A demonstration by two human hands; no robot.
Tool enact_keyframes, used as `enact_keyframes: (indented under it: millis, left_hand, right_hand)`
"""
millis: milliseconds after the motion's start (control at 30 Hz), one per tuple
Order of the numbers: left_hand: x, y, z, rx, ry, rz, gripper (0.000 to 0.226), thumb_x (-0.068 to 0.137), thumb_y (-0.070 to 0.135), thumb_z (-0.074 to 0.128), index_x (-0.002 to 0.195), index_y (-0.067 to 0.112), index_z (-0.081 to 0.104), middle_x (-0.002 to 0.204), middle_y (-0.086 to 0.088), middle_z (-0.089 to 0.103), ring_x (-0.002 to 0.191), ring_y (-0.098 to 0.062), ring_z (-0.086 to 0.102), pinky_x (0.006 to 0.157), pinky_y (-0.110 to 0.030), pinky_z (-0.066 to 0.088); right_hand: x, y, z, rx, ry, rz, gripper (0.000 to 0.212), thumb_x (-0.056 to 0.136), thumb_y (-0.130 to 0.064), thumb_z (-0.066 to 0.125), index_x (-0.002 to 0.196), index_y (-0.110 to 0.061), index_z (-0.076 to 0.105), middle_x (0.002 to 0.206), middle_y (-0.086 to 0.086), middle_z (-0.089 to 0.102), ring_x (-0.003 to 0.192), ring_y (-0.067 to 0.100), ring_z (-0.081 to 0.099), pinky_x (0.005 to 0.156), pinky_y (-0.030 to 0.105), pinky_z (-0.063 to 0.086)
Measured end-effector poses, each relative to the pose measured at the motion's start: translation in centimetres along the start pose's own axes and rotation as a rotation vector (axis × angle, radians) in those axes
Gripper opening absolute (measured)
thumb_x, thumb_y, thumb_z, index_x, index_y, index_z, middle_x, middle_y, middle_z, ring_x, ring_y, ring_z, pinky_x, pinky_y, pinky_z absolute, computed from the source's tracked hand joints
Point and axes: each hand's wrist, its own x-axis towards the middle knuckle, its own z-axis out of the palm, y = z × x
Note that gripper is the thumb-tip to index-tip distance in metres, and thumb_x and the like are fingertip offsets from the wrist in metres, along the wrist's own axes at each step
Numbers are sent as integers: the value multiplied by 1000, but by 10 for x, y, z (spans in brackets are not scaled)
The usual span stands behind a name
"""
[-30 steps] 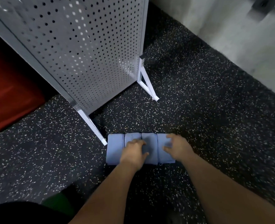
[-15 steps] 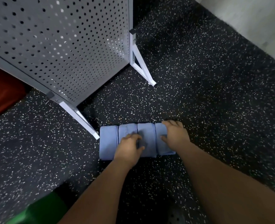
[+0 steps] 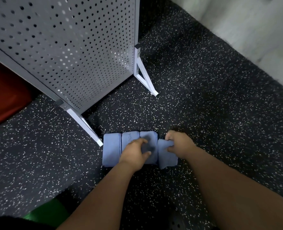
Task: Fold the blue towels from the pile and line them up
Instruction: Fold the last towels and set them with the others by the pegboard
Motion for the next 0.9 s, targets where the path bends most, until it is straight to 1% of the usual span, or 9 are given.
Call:
enact_keyframes:
  millis: [100,167,333,433,533,633,767,833,900]
  left_hand:
    - [-8,11,-7,-94,-43,30,75,85,66,68,151,44,41,149,11,56,135,-15,55,115,-41,46]
    - [-14,18,-14,-126,-51,62,79,83,73,63,153,50,33,153,9,54,140,-16,51,118,-43,43]
    - [-38,33,-44,-155,-31,170,68,100,48,67,160,31,40,154,4,55,143,-18,48,122,-38,37]
    - [-51,35,-64,-189,29,228,55,100,39,71,150,25,53,138,5,65,130,-15,59,114,-32,44]
    - [-64,38,-83,-212,77,259,45,99,36,72,141,23,61,126,4,67,116,-16,63,108,-36,49]
    - [-77,39,-100,-237,134,301,28,98,34,73,122,22,66,115,-2,67,105,-18,64,101,-41,52]
    - [-99,42,-122,-382,187,296,20,98,34,74,105,24,58,94,-2,67,79,-14,57,83,-43,55]
    - [-110,44,-135,-522,226,282,23,97,32,75,102,20,55,84,-2,63,72,-13,55,77,-43,55]
    - [-121,44,-148,-584,305,277,23,98,28,75,103,13,57,84,1,62,69,-4,55,75,-28,52]
  right_hand:
    - [-17,-14,-18,8,10,-74,32,83,-22,83,97,-38,59,92,-16,65,89,10,64,78,29,51]
    - [-31,-27,-31,20,28,-127,34,81,-22,86,97,-39,61,94,-16,66,88,8,64,77,31,53]
    - [-65,-54,-64,113,90,-251,36,78,-24,89,104,-35,65,99,-14,68,88,3,65,75,28,54]
    - [-84,-70,-81,187,163,-314,38,78,-25,90,105,-35,65,103,-15,67,90,-1,63,73,23,47]
    - [-102,-86,-89,285,207,-356,36,79,-23,90,103,-36,66,101,-12,70,93,7,68,80,31,56]
    - [-117,-106,-95,383,219,-402,35,81,-15,88,103,-33,68,96,-11,72,92,10,69,84,37,60]
    - [-128,-135,-98,363,367,-441,49,79,-16,90,118,-36,68,116,-18,63,104,-4,63,94,22,54]
    - [-135,-154,-99,358,506,-416,52,77,-18,92,119,-35,66,118,-17,53,103,-5,58,91,14,49]
    - [-140,-173,-97,397,606,-417,40,77,-21,92,107,-32,66,110,-14,52,89,-2,58,81,13,49]
